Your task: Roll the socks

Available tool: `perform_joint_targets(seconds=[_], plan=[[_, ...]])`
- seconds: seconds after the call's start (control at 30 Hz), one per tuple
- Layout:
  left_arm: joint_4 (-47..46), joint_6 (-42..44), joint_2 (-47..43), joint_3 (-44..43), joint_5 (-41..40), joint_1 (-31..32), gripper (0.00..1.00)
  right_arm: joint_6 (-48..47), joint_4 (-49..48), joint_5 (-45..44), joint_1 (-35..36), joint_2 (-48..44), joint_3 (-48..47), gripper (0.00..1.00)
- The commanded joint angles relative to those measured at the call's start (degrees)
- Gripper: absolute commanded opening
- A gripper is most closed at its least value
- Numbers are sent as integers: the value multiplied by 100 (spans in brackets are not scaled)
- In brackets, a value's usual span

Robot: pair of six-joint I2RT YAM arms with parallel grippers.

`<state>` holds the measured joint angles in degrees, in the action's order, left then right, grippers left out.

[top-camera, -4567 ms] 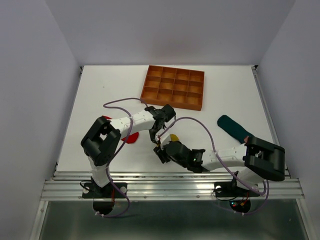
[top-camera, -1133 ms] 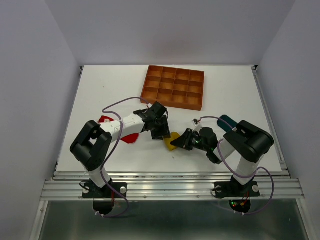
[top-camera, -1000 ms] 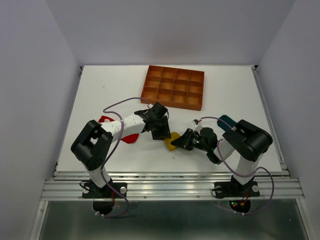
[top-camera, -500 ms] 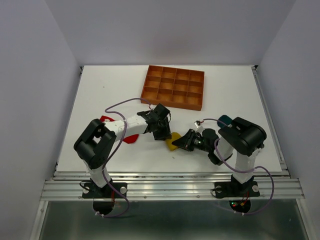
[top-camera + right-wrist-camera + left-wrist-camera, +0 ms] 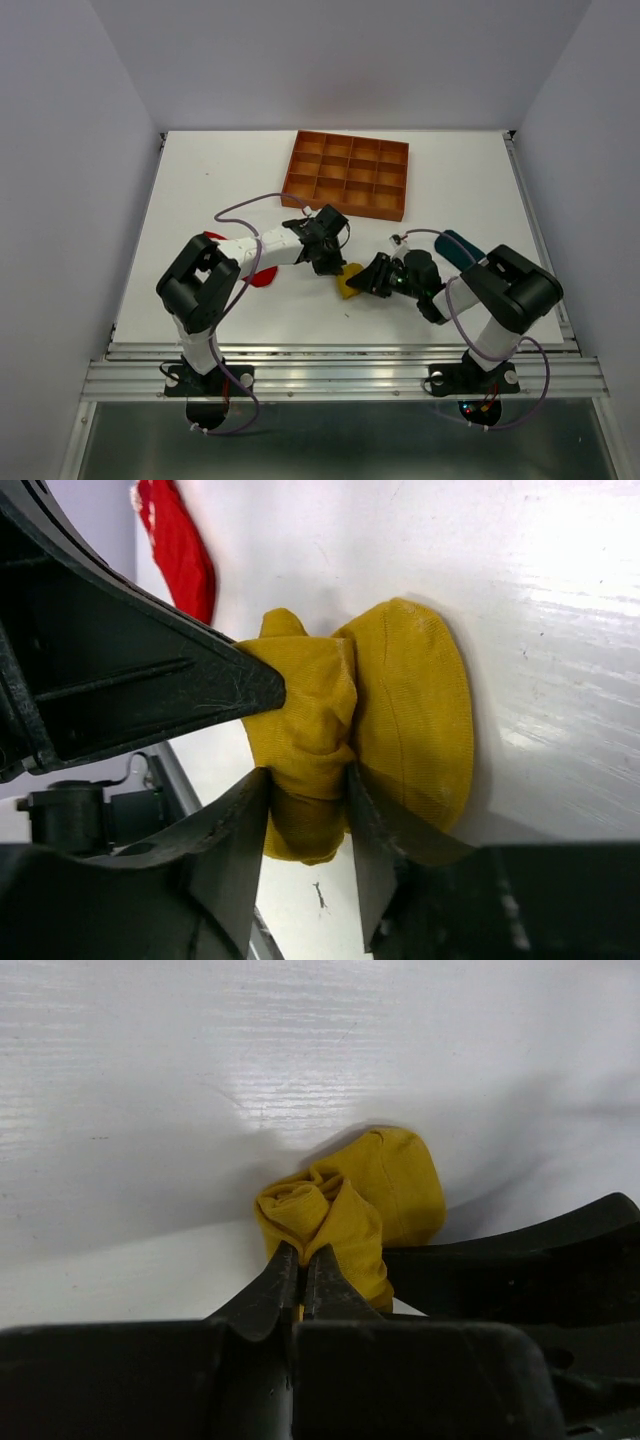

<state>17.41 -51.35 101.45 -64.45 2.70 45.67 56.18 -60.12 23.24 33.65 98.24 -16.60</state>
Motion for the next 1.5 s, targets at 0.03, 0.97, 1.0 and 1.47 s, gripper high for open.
perform_joint_targets(seconds=[0.03,0.97,1.0,1.47], plan=[[289,-94,182,-165,-489,47,0,-836,1633,-224,-34,-708,-370,47],[667,-173,226,-349,-481,153,0,-4510,5027,-5611,3217,-1677,-2048,59],[659,-173,235,-349,-463,153,0,-4563,5045,-5672,3270,-1607,-2101,59],[729,-191,235,-350,-375,153,0,-4819,5519,-6455,3517,-508,-2682,59]])
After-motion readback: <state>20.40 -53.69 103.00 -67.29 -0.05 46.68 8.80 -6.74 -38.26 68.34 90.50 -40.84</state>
